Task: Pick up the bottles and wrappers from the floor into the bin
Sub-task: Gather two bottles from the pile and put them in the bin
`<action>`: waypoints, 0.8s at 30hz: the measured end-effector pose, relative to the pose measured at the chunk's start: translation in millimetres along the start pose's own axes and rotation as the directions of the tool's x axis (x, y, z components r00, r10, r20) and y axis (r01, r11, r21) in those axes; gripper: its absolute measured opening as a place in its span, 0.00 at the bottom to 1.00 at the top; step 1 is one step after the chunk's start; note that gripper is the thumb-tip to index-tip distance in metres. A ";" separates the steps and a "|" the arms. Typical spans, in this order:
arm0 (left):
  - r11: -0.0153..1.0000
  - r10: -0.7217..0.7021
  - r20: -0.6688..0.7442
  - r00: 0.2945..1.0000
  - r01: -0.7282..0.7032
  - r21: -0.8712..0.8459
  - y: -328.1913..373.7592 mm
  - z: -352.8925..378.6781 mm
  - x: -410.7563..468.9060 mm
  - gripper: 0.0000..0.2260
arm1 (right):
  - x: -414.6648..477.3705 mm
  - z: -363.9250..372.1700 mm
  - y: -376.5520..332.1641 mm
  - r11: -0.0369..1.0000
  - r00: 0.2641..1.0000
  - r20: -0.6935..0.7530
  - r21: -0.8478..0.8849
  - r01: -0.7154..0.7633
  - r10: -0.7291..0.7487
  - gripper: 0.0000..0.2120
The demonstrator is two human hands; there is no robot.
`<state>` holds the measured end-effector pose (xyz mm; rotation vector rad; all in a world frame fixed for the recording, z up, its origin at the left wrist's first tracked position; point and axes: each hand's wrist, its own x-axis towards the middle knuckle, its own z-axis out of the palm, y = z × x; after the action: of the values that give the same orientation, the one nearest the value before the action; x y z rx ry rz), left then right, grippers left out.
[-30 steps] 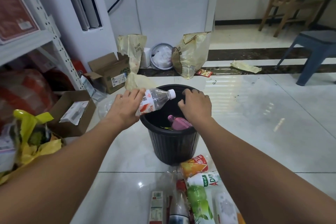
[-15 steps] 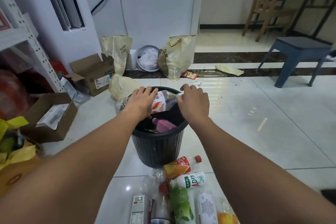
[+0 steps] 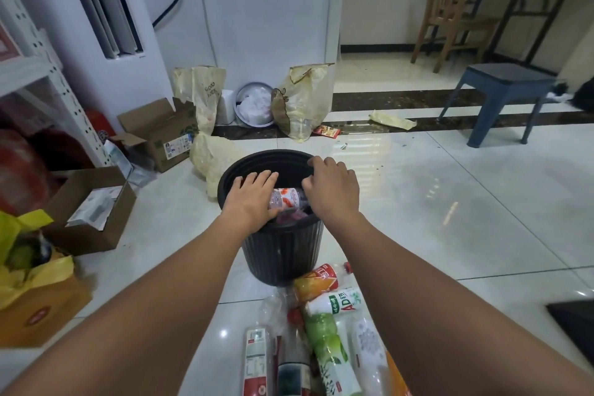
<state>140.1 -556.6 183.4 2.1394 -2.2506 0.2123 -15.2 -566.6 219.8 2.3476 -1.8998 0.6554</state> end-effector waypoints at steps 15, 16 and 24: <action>0.992 -0.003 -0.053 0.999 -0.004 -0.128 27.5 -16.2 -90.1 0.31 | -98.7 -27.4 4.7 0.999 0.999 0.028 0.042 -0.023 0.022 0.20; 0.992 -0.017 -0.056 0.998 0.009 -0.128 30.8 -17.5 -94.4 0.31 | -104.4 -29.8 8.4 0.999 0.999 0.034 0.033 -0.017 0.016 0.21; 0.988 -0.113 -0.048 0.992 0.107 -0.112 75.3 -25.6 -144.7 0.31 | -150.1 -51.9 29.7 0.996 0.994 0.063 0.000 0.087 -0.087 0.23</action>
<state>71.2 -406.6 186.2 2.1661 -2.0578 0.1384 -81.6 -419.8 207.3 2.4615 -1.8082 0.5784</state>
